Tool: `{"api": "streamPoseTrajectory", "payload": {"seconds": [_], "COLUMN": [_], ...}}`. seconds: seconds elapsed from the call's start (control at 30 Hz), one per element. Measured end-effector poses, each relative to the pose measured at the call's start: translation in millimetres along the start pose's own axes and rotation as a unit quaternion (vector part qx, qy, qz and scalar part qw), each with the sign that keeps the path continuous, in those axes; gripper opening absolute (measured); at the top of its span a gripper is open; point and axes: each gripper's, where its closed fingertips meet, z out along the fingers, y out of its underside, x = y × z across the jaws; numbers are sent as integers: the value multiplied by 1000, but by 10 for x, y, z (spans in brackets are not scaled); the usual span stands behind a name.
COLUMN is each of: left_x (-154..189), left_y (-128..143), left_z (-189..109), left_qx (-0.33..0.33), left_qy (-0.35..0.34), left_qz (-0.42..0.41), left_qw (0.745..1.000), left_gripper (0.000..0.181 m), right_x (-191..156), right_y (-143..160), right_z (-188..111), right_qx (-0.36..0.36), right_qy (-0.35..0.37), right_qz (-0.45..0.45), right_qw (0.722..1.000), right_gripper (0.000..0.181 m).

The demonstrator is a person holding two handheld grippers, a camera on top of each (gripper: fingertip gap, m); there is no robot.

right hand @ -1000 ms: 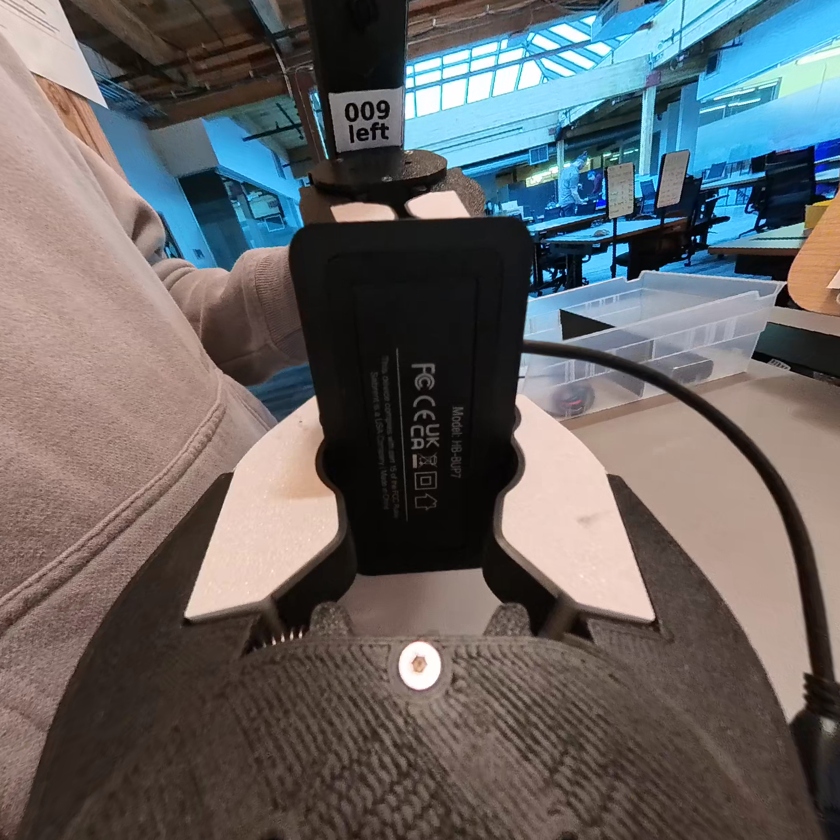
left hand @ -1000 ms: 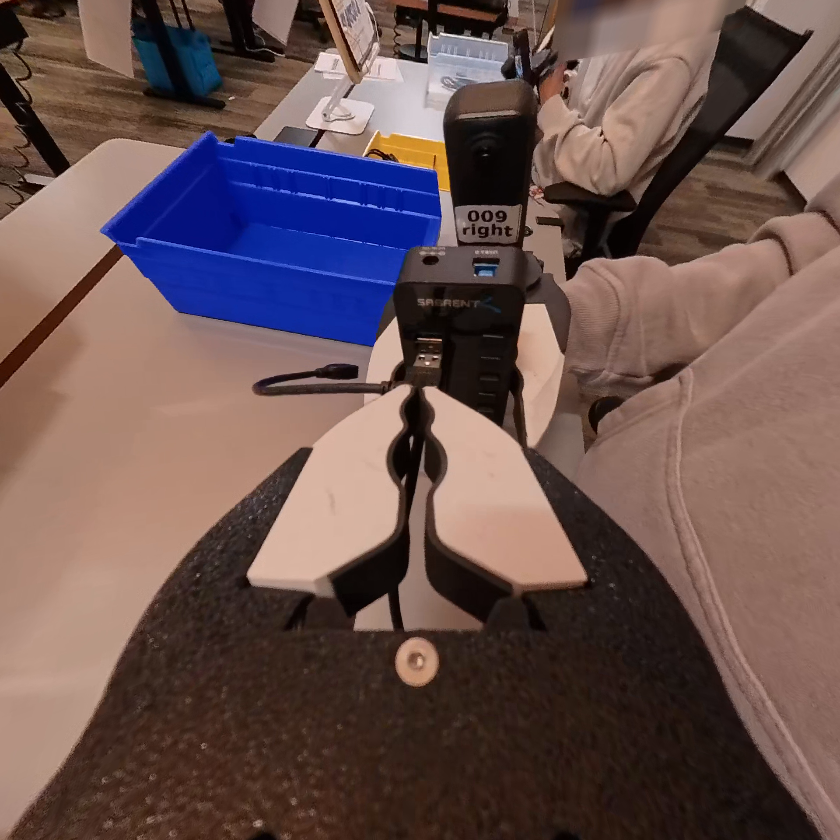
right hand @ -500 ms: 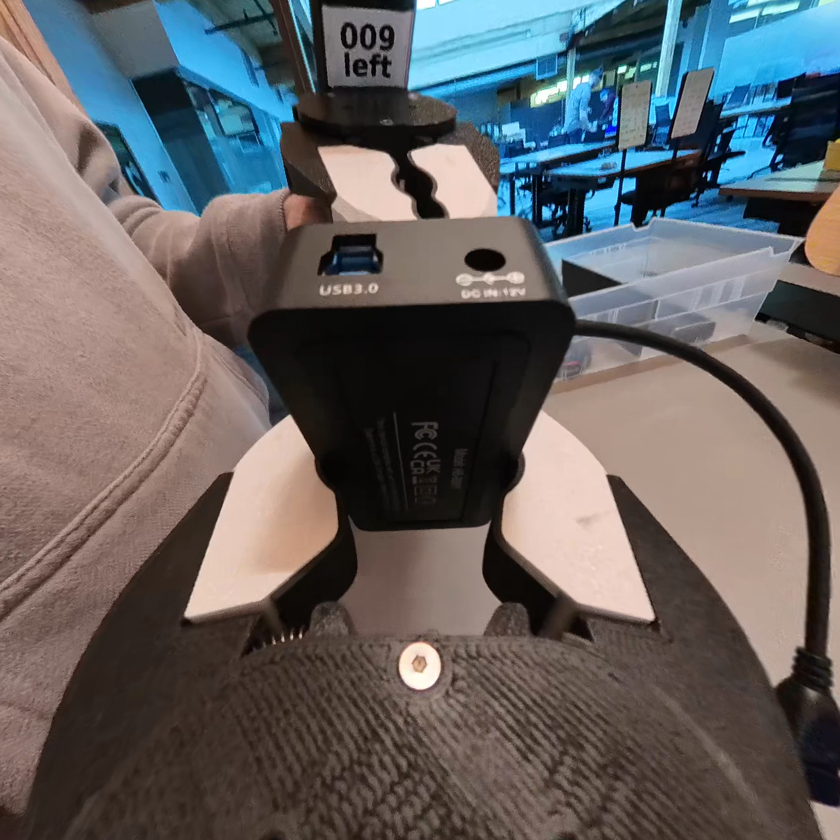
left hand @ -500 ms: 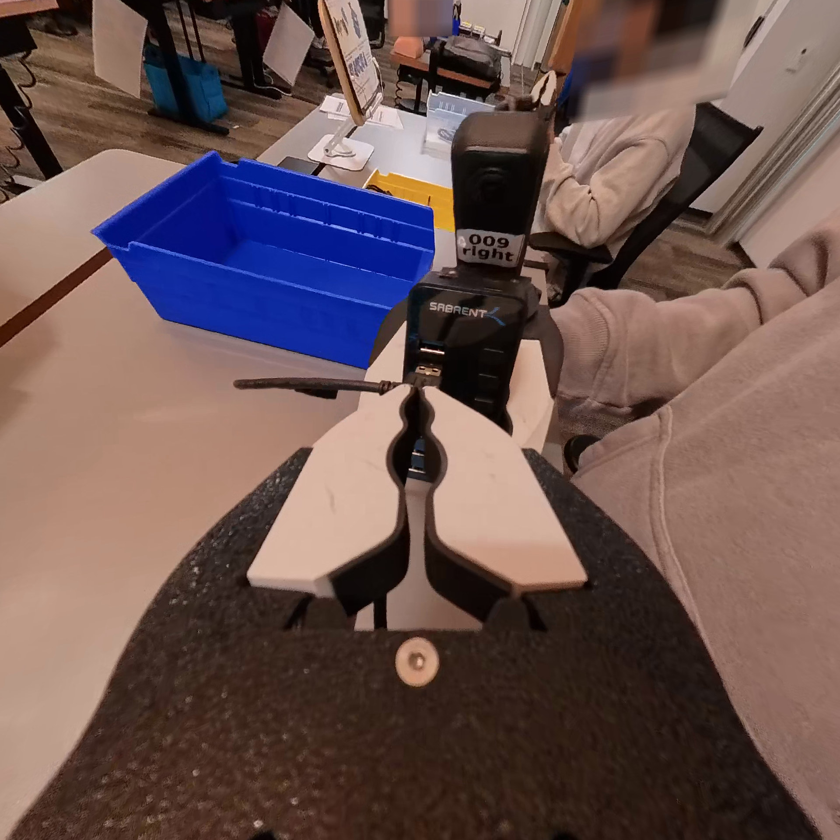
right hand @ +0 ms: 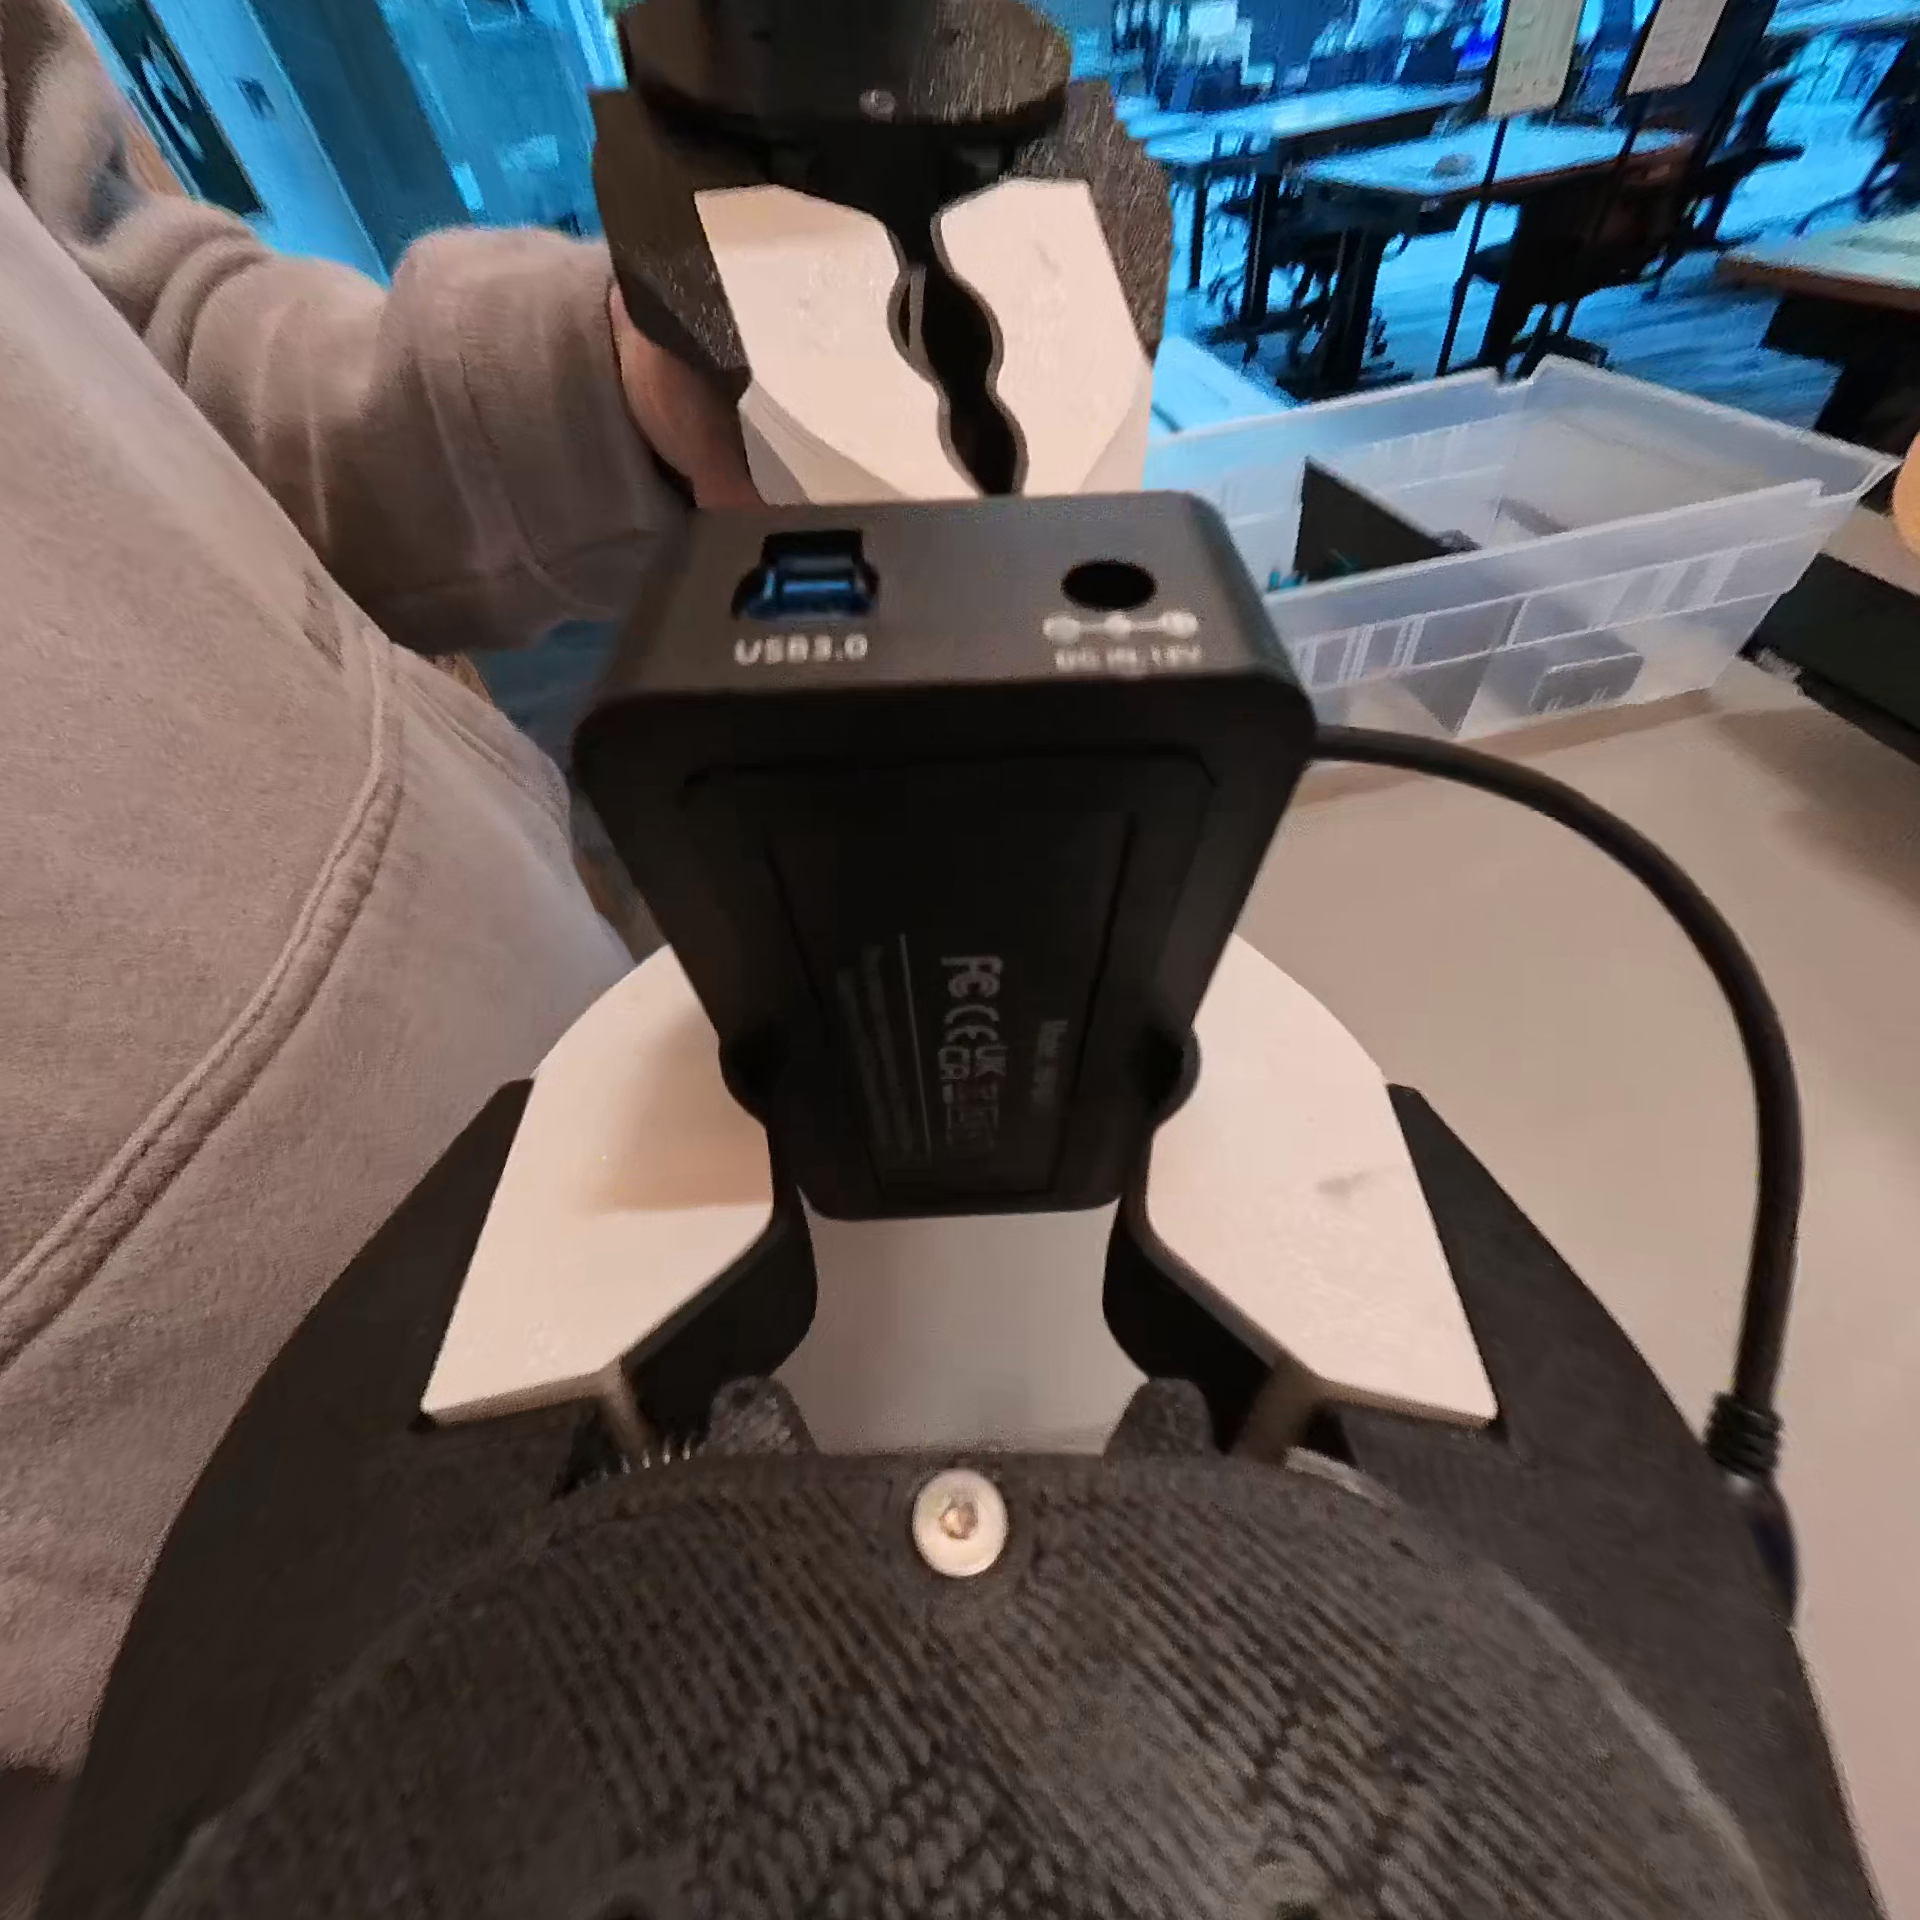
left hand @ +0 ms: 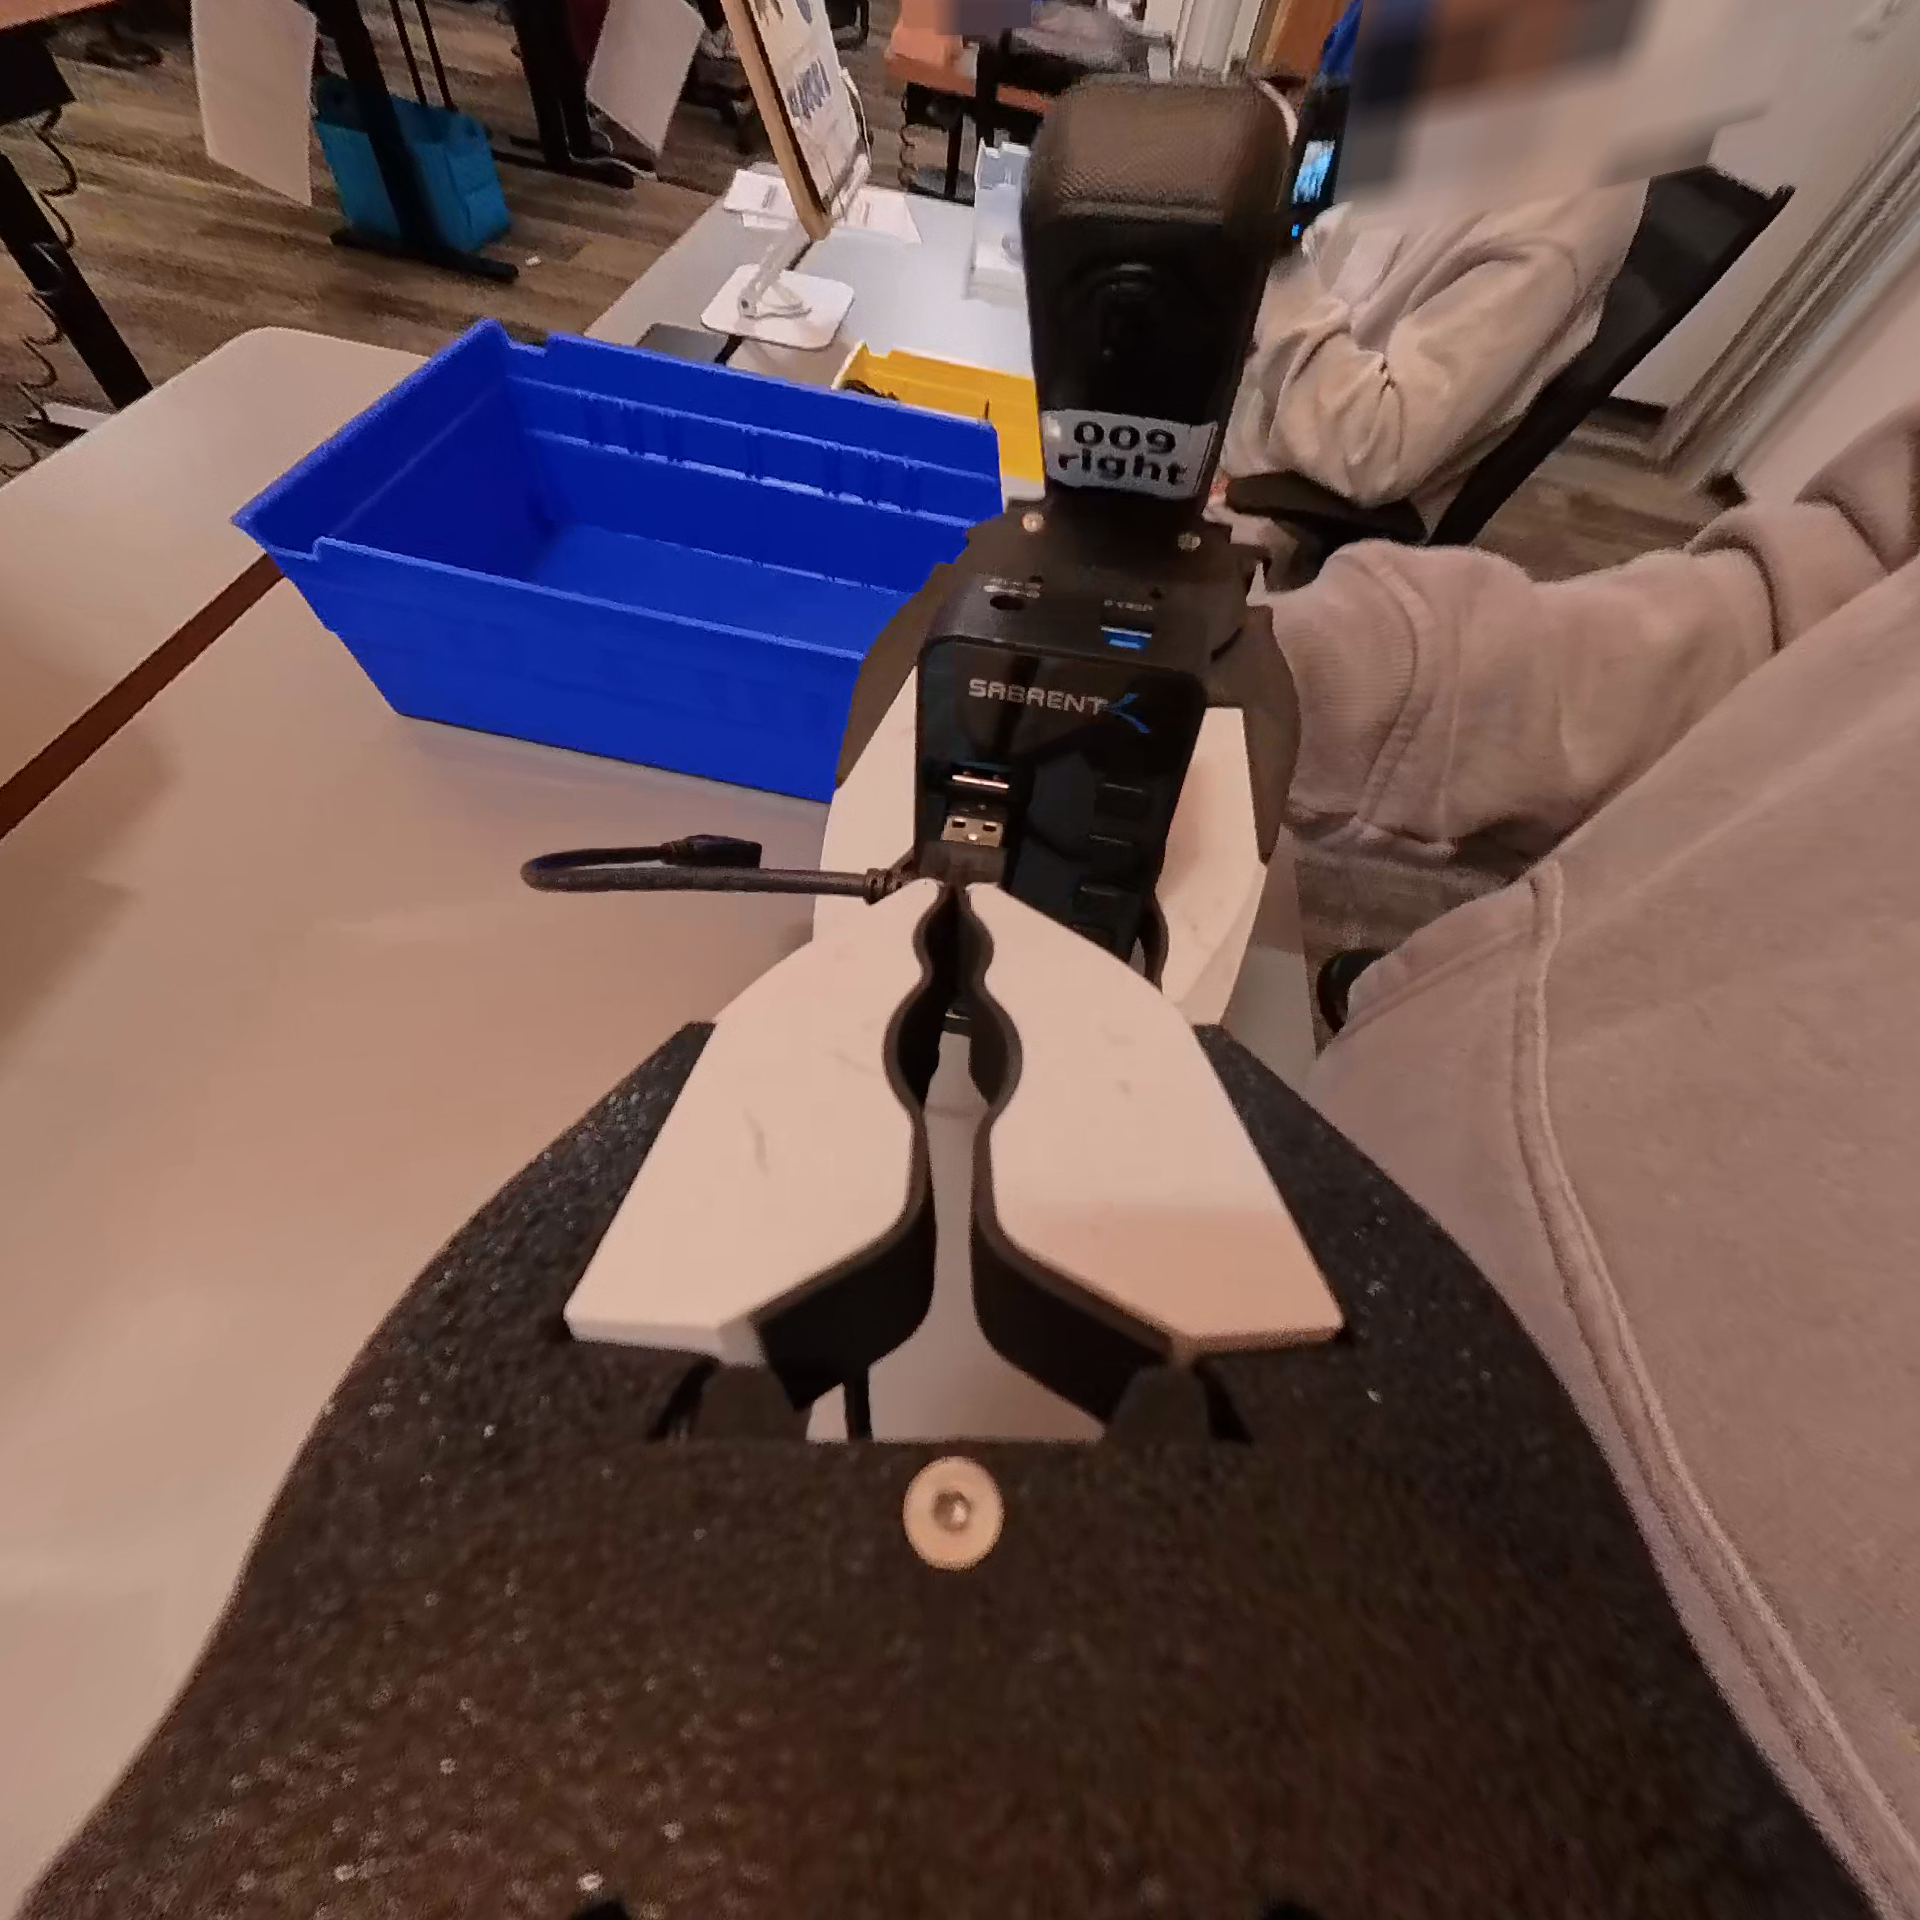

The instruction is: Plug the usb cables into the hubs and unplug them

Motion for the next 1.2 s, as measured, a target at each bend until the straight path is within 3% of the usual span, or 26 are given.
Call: {"api": "streamPoseTrajectory", "payload": {"seconds": [0.13,0.27,0.4,0.57,0.63,0.8,0.93,1.2], "left_x": [-11,8,45,138,231,205,225,224], "left_y": [-68,-51,-295,-334,-376,-342,-277,-301], "left_z": [-52,-64,-32,68,79,177,214,211], "left_qx": [22,-6,-3,-49,-45,-67,-93,-67], "left_qy": [5,4,-29,-2,28,9,14,6], "left_qz": [-4,31,62,77,70,74,67,78], "left_qw": [1000,999,998,996,996,995,993,995], "left_gripper": [3,20,43,47,66,65,55,53], "right_x": [2,20,7,9,18,-29,-41,-40], "right_y": [-140,-108,-77,-99,-103,-96,-64,-109], "right_z": [-24,-7,41,40,16,37,68,28], "right_qx": [53,60,47,56,53,41,39,78], "right_qy": [2,9,13,13,17,7,4,-2], "right_qz": [13,20,14,18,12,-1,-5,10], "right_qw": [999,998,999,998,998,999,999,997], "right_gripper": [71,71,71,71,71,71,71,71]}}
